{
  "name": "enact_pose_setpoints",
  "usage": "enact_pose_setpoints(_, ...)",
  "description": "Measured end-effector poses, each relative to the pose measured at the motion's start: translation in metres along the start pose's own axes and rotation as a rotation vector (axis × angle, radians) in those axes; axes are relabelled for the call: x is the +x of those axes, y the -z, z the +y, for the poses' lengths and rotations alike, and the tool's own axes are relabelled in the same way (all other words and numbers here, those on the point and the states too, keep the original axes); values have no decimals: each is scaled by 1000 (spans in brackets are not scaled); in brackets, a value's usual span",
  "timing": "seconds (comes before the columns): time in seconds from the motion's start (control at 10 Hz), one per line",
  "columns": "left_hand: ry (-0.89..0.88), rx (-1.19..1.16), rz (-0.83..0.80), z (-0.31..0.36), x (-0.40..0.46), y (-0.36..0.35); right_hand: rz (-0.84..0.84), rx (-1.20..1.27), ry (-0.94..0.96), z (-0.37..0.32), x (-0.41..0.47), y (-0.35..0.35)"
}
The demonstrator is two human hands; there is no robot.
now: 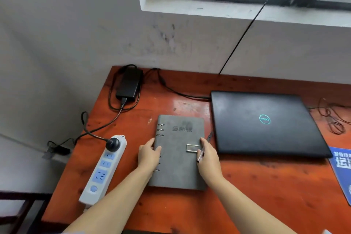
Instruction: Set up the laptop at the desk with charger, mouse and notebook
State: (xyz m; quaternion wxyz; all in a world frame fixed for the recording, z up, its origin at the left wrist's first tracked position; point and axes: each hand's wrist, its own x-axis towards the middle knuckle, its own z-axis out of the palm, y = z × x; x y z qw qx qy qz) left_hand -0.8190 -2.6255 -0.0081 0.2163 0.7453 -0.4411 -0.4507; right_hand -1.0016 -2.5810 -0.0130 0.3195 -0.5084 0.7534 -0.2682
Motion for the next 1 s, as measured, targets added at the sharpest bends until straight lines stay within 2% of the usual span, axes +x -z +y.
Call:
enact_pose_setpoints(0.2, -19, 69, 6, 0, 1, 0, -3, -233, 238, -11, -4, 4)
enact_pose_setpoints(0.3, -28, 53, -9, 0, 0, 2, -156, -481, 399, -29, -9, -13)
enact_pose_setpoints(0.4, -44, 83, -24, -1, 0, 3, -289, -702, 470, -36, -13, -32)
enact_pose_setpoints(0.5, -45, 76, -43, -2, 2, 3, -323, -824, 453, -32, -13, -40)
enact_pose_setpoints(0.8, -32, 42, -76, -2, 3, 3, -343, -836, 357, -29, -12, -40)
enact_pose_setpoints(0.9, -13, 30, -98, -2, 7, 4, -365, -779, 347, -26, -11, -36)
enact_pose_setpoints(1.0, 4, -12, -148, -1, 11, 7, -370, -604, 296, -26, -8, -20)
